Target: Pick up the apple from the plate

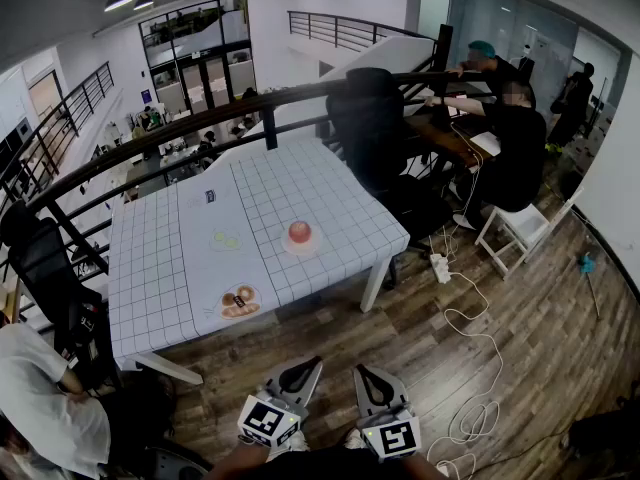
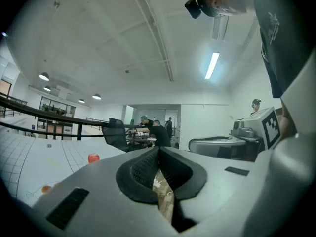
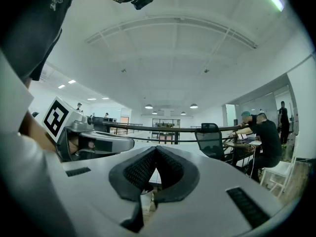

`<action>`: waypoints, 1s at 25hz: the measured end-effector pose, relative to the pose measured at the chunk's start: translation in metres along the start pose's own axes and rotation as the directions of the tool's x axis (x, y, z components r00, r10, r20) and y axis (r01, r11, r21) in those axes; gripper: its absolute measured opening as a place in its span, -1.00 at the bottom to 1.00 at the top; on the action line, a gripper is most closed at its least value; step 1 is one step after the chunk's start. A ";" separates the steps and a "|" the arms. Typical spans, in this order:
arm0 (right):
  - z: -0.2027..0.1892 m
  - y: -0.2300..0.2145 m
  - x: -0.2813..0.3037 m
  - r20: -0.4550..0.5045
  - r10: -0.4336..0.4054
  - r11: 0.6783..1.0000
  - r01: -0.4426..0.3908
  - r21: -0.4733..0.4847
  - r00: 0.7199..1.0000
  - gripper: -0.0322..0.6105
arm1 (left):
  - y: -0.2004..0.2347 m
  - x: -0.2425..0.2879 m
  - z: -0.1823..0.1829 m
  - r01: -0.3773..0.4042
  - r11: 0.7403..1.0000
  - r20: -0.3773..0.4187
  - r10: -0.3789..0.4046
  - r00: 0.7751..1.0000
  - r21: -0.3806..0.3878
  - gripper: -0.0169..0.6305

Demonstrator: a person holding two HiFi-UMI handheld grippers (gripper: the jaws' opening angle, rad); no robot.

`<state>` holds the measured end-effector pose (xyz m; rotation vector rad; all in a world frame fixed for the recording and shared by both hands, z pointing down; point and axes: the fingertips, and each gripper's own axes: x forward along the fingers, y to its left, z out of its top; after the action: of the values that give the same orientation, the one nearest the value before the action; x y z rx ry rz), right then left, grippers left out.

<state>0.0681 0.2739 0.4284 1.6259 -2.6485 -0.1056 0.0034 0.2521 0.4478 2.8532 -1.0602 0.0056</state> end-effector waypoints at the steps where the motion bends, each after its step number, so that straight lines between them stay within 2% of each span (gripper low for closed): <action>1: 0.001 0.001 0.003 0.003 -0.003 1.000 0.003 0.000 1.000 -0.83 | 0.003 0.000 0.001 0.002 1.000 0.002 -0.002 1.000 -0.006 -0.88; 3: 0.001 0.004 0.009 0.008 -0.009 1.000 0.009 -0.001 1.000 -0.83 | 0.008 -0.002 0.001 0.002 1.000 0.000 -0.002 1.000 -0.007 -0.88; 8: 0.001 0.018 0.022 0.005 -0.015 1.000 0.015 -0.008 1.000 -0.83 | 0.013 -0.013 0.003 0.023 0.998 -0.002 -0.023 1.000 0.053 -0.88; 13: -0.001 0.034 0.035 -0.005 -0.034 0.999 0.034 -0.006 0.999 -0.83 | 0.028 -0.028 0.010 0.034 0.998 0.021 -0.035 0.999 0.060 -0.88; 19: 0.008 0.060 0.048 0.033 -0.042 0.999 0.042 -0.001 0.999 -0.83 | 0.049 -0.041 0.004 0.036 0.996 0.004 -0.036 0.999 0.083 -0.88; 25: 0.004 0.068 0.058 0.013 -0.042 0.999 0.042 0.004 0.999 -0.83 | 0.066 -0.046 0.007 0.022 0.997 0.028 -0.024 0.999 0.078 -0.88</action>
<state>-0.0187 0.2531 0.4294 1.6888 -2.6257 -0.1137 -0.0752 0.2315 0.4448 2.9434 -1.0550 0.0033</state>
